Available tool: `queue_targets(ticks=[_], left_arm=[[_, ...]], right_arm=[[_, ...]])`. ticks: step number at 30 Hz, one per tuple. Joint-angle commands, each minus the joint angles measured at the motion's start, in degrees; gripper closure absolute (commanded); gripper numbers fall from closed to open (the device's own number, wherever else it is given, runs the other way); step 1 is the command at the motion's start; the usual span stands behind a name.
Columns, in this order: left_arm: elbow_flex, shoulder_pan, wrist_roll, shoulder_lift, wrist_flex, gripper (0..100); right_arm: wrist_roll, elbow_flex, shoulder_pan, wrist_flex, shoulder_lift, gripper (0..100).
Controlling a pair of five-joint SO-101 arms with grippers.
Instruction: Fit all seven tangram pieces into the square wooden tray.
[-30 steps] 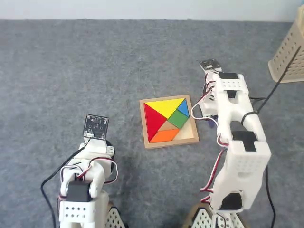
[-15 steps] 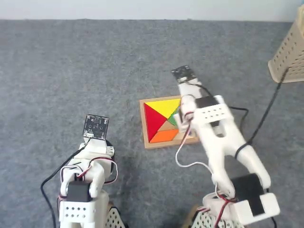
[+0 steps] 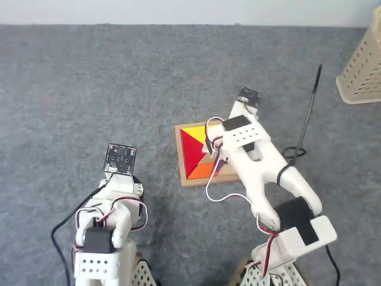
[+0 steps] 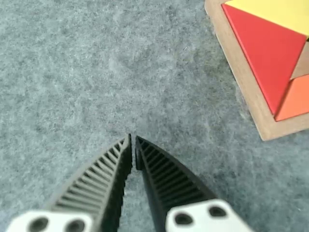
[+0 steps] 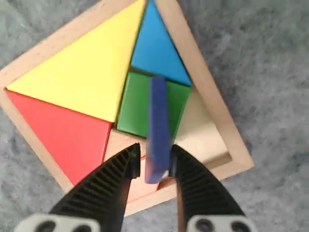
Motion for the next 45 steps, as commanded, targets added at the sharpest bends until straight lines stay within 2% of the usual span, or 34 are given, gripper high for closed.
queue_targets(ticks=[1, 10, 18, 20, 27, 31, 34, 39, 45], left_arm=[[-0.3, -0.3, 0.5, -0.2, 0.3, 99], [-0.3, -0.3, 0.5, -0.2, 0.3, 99], [-0.3, -0.3, 0.5, -0.2, 0.3, 99], [-0.3, -0.3, 0.5, -0.2, 0.3, 99], [-0.3, -0.3, 0.5, -0.2, 0.3, 99], [-0.3, -0.3, 0.5, -0.2, 0.3, 99], [-0.3, -0.3, 0.5, -0.2, 0.3, 99], [-0.3, -0.3, 0.5, -0.2, 0.3, 99], [-0.3, -0.3, 0.5, -0.2, 0.3, 99]], right_arm=[[-2.2, -3.3, -0.7, 1.0, -0.8, 88.3], [-1.8, -4.5, 1.5, 7.4, -6.1, 88.2], [1.8, -3.6, 2.2, 11.5, -14.8, 88.2], [3.1, -2.0, 2.3, 8.2, -15.3, 88.5], [20.8, 10.5, 2.4, -10.9, -15.3, 88.8], [27.0, 12.0, 2.5, -12.4, -18.4, 99.8], [31.9, 15.5, 2.5, -12.6, -23.1, 97.2], [32.7, 22.2, 2.5, -15.2, -33.2, 99.2], [32.8, 33.8, 2.5, -22.8, -46.5, 99.2]])
